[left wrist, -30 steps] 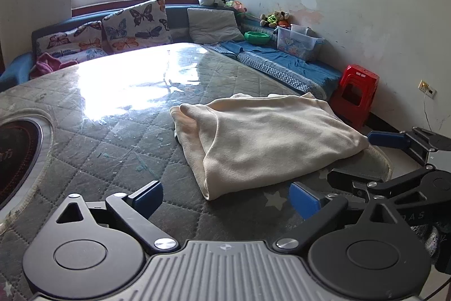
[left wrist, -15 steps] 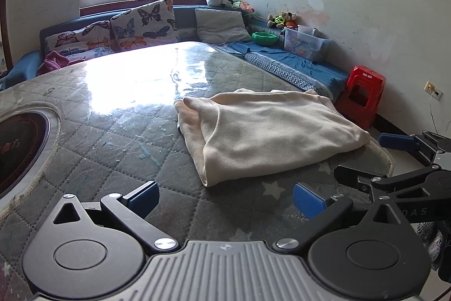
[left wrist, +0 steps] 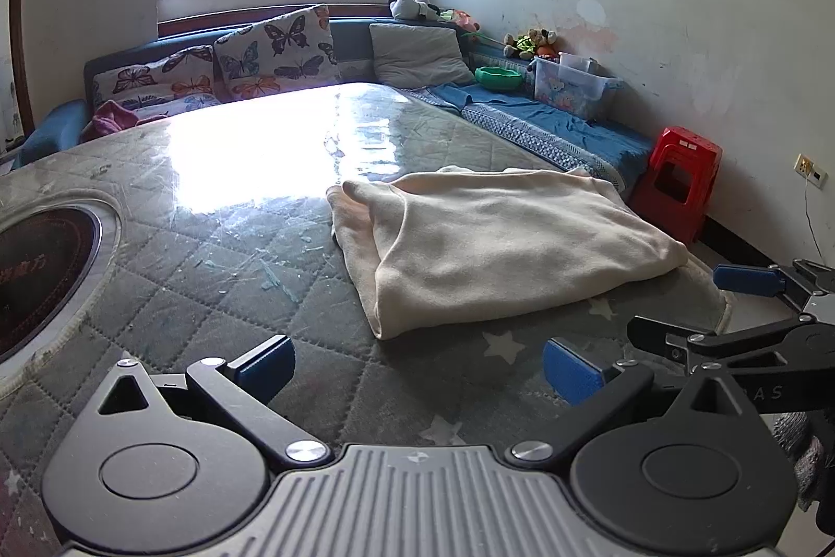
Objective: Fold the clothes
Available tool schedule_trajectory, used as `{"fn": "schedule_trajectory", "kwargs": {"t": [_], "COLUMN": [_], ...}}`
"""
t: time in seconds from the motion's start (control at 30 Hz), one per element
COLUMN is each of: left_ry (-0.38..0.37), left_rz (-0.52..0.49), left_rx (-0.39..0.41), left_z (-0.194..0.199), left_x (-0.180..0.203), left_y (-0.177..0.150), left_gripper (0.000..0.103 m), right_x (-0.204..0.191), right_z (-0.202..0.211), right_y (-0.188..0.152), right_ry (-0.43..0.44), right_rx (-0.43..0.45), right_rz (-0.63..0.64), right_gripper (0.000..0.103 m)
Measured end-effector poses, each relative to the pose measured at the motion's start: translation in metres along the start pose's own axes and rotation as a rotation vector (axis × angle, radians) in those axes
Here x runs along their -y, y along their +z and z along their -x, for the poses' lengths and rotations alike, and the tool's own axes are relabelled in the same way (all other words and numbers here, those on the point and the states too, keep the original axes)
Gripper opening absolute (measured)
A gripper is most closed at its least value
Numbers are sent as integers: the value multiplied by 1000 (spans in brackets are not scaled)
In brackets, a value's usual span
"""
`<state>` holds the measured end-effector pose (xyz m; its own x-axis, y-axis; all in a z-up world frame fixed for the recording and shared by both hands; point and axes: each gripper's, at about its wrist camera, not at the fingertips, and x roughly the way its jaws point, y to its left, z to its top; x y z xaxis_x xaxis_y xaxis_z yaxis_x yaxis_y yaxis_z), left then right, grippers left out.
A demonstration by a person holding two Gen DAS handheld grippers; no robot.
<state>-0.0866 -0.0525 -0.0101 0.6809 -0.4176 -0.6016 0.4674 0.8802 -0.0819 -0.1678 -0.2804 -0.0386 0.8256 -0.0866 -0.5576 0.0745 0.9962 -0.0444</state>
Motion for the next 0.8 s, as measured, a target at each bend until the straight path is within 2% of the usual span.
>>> {"fn": "schedule_trajectory", "kwargs": {"t": [0.8], "left_ry": [18], "left_rz": [-27], "left_rx": [-1], "left_z": [3], "left_x": [11], "left_y": [-13], "left_gripper": [103], "right_x": [1], "right_z": [3], "right_y": [-8], "right_ry": [-36], "right_rx": [-10], "right_rz": [-23], "right_gripper": [103]}}
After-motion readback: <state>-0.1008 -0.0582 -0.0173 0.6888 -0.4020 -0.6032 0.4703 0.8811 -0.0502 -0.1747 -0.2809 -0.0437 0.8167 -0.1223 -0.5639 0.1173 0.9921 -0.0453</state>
